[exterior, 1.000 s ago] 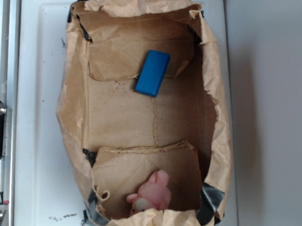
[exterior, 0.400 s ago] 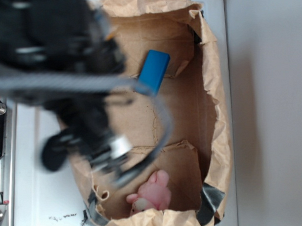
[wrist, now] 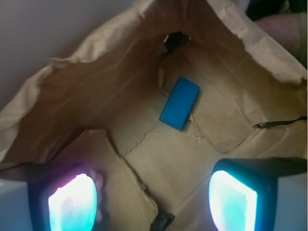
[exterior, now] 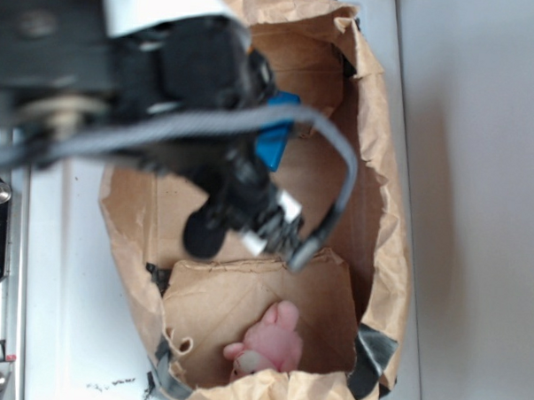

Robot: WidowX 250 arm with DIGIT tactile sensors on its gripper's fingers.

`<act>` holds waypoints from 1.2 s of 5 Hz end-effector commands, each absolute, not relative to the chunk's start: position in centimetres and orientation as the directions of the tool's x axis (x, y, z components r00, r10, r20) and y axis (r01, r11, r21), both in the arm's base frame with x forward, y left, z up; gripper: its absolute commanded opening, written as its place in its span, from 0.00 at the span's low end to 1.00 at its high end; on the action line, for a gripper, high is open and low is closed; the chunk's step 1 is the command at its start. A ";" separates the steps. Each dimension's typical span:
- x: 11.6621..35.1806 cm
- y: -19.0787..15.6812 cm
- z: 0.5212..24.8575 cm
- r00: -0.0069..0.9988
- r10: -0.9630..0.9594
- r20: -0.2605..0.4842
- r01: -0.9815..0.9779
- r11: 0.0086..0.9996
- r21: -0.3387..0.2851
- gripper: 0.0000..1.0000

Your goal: Grab the blue block.

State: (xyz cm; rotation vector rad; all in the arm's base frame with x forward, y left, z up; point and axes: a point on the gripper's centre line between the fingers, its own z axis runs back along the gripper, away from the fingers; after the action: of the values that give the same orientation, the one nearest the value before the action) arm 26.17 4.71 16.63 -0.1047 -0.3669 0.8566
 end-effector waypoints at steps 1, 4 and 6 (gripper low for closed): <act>25.7 6.2 17.7 0.556 0.776 0.298 -0.738 0.626 -0.253 1.00; 25.7 6.2 17.7 0.556 0.776 0.298 -0.738 0.626 -0.253 1.00; 29.7 8.4 13.8 0.565 0.781 0.266 -0.769 0.616 -0.174 1.00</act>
State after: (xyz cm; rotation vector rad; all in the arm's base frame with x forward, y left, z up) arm 29.67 6.71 11.79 -0.0415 -0.2720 0.8791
